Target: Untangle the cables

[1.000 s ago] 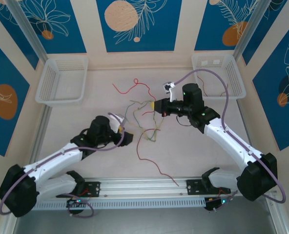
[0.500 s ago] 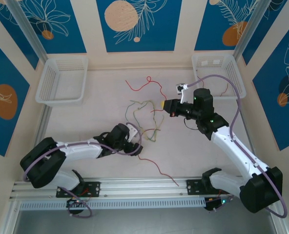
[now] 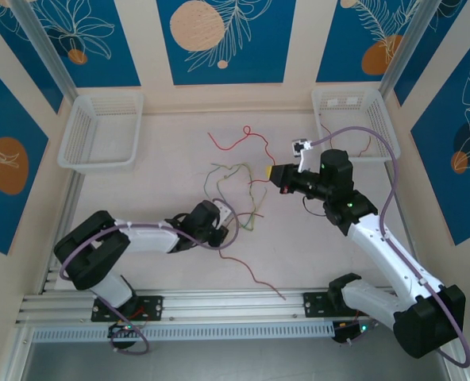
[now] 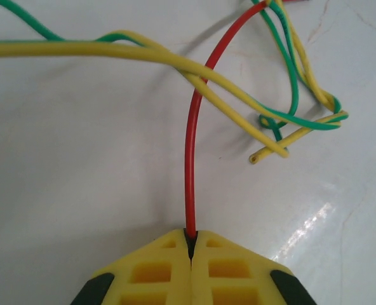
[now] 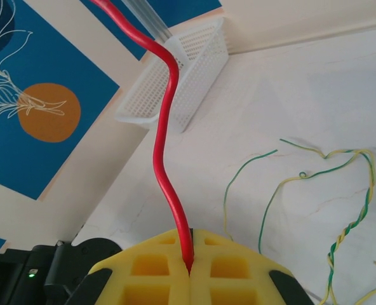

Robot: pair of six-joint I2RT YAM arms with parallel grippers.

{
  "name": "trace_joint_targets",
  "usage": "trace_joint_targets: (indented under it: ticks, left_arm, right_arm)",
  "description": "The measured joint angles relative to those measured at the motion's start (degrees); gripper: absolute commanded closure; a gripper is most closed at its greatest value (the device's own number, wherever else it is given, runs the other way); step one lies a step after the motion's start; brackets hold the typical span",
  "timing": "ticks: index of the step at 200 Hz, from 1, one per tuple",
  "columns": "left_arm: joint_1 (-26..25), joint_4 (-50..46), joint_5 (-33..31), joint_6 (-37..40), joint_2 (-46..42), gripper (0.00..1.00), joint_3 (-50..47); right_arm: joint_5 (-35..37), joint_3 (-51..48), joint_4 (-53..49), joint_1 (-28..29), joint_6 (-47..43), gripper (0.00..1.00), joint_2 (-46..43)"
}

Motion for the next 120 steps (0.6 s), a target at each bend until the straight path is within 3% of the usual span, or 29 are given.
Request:
trace_joint_targets:
  ticks: [42, 84, 120]
  left_arm:
    - [0.0, -6.0, -3.0, 1.1, -11.0, 1.00, -1.0]
    - [0.0, -16.0, -6.1, 1.9, -31.7, 1.00, -3.3]
    - [1.6, -25.8, -13.0, 1.8, -46.5, 1.00, -3.2]
  right_arm:
    - [1.1, 0.0, -0.3, -0.9, 0.0, 1.00, 0.0]
    - [2.9, 0.0, -1.9, -2.5, 0.0, 1.00, -0.2]
    - [3.4, 0.0, -2.7, -6.4, 0.2, 1.00, -0.3]
